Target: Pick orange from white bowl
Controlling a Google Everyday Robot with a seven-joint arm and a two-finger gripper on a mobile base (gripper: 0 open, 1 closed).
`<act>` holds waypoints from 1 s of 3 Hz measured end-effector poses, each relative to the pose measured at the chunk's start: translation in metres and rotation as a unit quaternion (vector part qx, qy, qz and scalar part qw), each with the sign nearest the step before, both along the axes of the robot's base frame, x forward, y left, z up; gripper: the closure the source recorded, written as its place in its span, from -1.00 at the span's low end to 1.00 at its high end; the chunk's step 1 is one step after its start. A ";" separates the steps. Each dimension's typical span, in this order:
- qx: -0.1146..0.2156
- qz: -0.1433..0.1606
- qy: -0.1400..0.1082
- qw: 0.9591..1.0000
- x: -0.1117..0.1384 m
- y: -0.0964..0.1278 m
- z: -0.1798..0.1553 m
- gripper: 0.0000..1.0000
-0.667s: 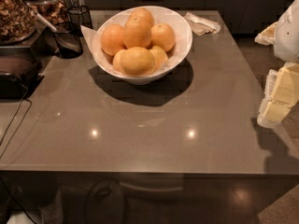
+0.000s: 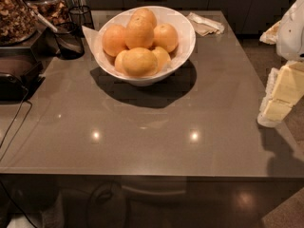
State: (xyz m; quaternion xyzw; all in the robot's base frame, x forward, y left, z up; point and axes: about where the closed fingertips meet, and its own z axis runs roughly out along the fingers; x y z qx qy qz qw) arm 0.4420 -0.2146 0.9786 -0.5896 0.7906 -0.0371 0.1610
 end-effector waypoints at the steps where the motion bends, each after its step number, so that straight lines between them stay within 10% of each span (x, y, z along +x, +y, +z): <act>1: 0.033 -0.029 -0.003 0.999 0.024 0.020 0.011 -1.00; 3: 0.063 -0.020 0.027 0.997 0.074 0.075 0.022 -1.00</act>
Offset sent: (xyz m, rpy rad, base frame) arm 0.0751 0.0719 0.0316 0.1663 0.1000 -0.0984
